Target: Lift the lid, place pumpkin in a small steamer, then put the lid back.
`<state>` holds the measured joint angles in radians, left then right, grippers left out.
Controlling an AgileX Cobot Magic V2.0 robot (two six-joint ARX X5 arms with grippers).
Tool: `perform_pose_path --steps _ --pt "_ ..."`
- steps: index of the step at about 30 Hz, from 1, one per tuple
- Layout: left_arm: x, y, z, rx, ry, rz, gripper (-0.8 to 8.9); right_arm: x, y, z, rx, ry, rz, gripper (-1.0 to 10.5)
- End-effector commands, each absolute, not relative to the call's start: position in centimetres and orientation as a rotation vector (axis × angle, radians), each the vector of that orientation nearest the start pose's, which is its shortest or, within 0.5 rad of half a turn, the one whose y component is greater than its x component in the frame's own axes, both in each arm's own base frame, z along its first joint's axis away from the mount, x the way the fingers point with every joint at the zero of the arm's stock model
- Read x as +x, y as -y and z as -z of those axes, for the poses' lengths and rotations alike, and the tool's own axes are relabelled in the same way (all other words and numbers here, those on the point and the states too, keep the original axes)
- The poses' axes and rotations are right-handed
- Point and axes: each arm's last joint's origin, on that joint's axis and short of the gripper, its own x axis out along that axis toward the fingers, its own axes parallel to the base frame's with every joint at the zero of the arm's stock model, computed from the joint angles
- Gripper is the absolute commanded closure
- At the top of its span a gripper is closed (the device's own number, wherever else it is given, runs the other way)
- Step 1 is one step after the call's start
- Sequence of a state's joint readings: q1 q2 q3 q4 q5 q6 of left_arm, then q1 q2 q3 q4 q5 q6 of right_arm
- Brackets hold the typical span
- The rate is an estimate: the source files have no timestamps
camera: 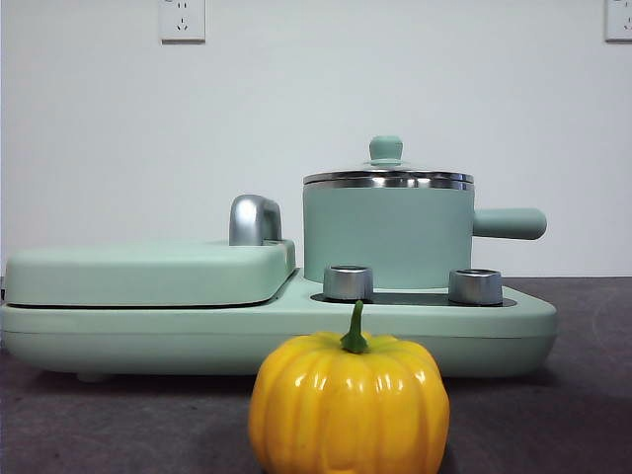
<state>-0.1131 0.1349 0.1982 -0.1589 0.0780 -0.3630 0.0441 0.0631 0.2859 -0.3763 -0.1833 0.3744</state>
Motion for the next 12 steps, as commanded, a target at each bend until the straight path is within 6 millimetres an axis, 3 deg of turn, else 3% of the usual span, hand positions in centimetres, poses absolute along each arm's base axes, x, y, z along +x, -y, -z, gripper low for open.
perform_pose_path --steps 1,12 --pt "9.7 1.5 -22.2 -0.406 -0.143 0.2 8.05 7.4 -0.9 -23.6 0.403 -0.239 -0.202 9.3" --pt "12.3 2.8 -29.0 -0.306 -0.33 0.375 8.05 8.6 -1.6 -30.3 0.298 -0.381 -0.419 9.3"
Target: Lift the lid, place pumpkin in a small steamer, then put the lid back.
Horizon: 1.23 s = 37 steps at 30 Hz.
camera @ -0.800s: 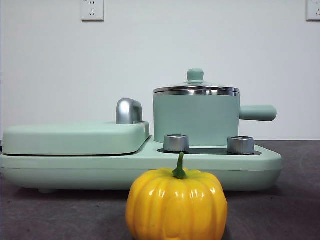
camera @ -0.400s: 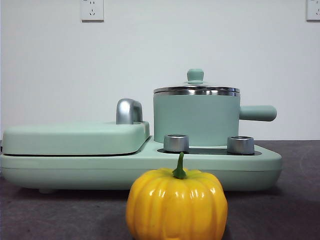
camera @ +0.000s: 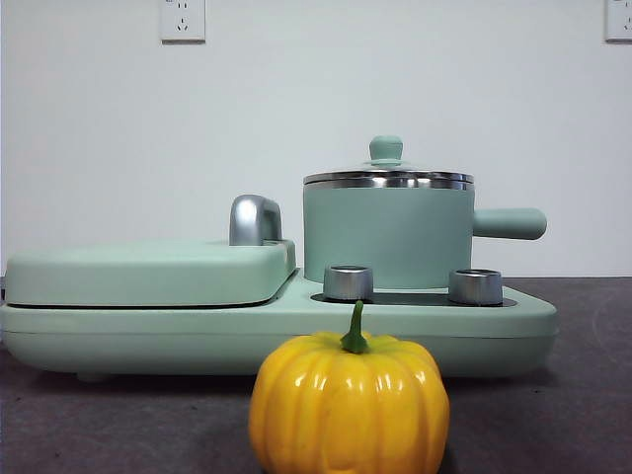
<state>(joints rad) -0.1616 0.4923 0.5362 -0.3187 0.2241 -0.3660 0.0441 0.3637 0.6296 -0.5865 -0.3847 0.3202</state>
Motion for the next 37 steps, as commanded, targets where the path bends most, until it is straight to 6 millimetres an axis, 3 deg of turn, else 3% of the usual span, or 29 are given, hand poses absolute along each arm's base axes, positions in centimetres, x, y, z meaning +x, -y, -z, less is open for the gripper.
perform_pose_path --steps 1,10,19,23,26,28,30,37 --pt "12.6 3.0 -29.7 -0.291 -0.344 0.396 8.05 8.7 -1.6 -30.7 0.279 -0.392 -0.442 9.3" --pt "14.2 4.3 -34.1 -0.206 -0.456 0.644 8.06 9.4 -2.2 -34.1 0.132 -0.469 -0.692 9.3" --pt "14.2 4.5 -34.4 -0.208 -0.452 0.672 8.01 9.4 -2.2 -34.5 0.136 -0.455 -0.695 9.3" --pt "14.3 4.5 -34.4 -0.208 -0.456 0.671 6.34 9.4 -2.2 -34.5 0.135 -0.455 -0.695 8.8" --pt "14.3 4.5 -34.4 -0.209 -0.459 0.67 4.21 9.4 -2.2 -34.5 0.135 -0.455 -0.695 6.5" --pt "14.4 4.5 -34.4 -0.209 -0.458 0.67 3.38 9.4 -2.2 -34.5 0.135 -0.455 -0.695 5.1" --pt "14.4 4.5 -34.4 -0.208 -0.453 0.67 3.36 9.4 -2.2 -34.5 0.136 -0.456 -0.695 4.5" --pt "14.6 4.5 -34.5 -0.223 -0.44 0.669 3.42 9.4 -2.2 -34.5 0.139 -0.456 -0.695 4.5"
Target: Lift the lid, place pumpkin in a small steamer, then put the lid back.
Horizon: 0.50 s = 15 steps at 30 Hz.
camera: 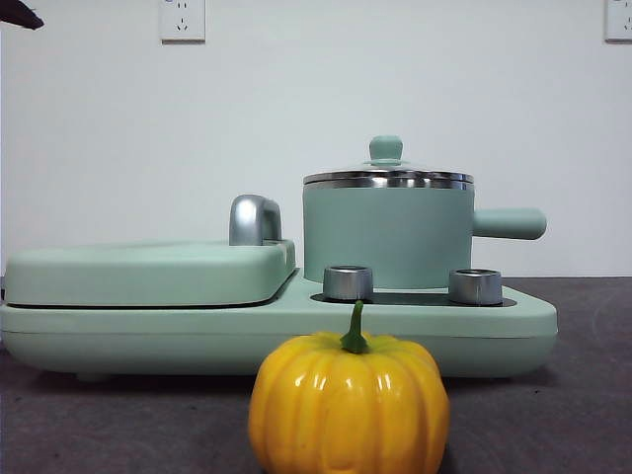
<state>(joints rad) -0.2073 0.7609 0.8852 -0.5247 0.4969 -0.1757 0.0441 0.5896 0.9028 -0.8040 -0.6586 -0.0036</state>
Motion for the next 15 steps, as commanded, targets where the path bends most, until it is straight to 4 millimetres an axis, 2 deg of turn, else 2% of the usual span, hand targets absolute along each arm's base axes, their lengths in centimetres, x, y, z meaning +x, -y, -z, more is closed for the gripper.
perform_pose_path --steps 1,7,15 --pt "14.7 4.6 -34.5 -0.222 -0.44 0.67 3.44 9.4 -2.2 -34.5 0.141 -0.457 -0.695 4.5" --pt "16.2 4.9 -35.0 -0.218 -0.491 0.666 3.44 9.4 -2.2 -34.5 0.19 -0.475 -0.687 4.5" --pt "20.0 5.9 -37.2 -0.138 -0.559 0.708 3.45 9.4 -2.2 -34.5 0.194 -0.477 -0.686 4.5"
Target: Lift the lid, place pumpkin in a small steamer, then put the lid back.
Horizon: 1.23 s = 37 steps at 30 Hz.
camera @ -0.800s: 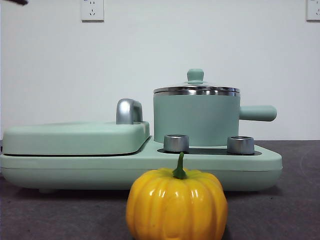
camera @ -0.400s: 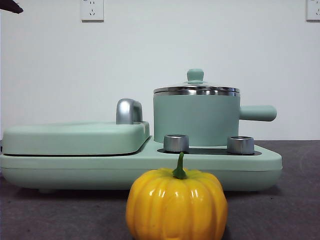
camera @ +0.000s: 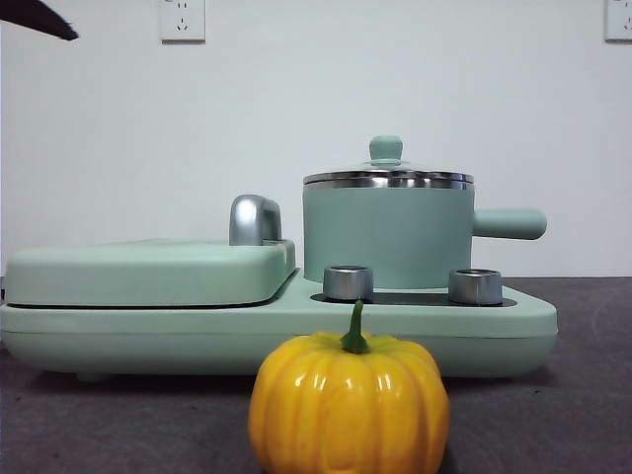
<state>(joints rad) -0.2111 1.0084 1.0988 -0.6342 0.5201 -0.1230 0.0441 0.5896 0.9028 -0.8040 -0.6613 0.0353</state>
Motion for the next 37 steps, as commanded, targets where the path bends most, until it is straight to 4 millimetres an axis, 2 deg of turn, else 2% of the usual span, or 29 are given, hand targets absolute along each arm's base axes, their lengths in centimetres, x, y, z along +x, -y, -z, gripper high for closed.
perform_pose_path --steps 1,7,12,21,28,37 --pt "20.5 6.1 -37.5 -0.131 -0.56 0.711 3.45 9.4 -2.2 -34.5 0.194 -0.476 -0.686 4.5" --pt "24.3 7.5 -39.9 -0.119 -0.566 0.735 3.45 9.4 -2.2 -34.5 0.192 -0.473 -0.686 4.5" --pt "27.2 9.8 -40.9 -0.099 -0.578 0.786 3.45 9.4 -2.2 -34.5 0.192 -0.473 -0.686 4.5" --pt "31.3 14.8 -40.0 -0.068 -0.638 0.884 3.45 9.4 -2.2 -34.5 0.192 -0.473 -0.687 4.5" --pt "32.7 19.3 -37.9 0.028 -0.705 0.936 3.46 9.4 -2.2 -34.5 0.192 -0.473 -0.686 4.5" --pt "32.3 24.6 -35.5 0.218 -0.698 0.915 3.5 9.4 -2.2 -34.5 0.192 -0.473 -0.686 4.5"
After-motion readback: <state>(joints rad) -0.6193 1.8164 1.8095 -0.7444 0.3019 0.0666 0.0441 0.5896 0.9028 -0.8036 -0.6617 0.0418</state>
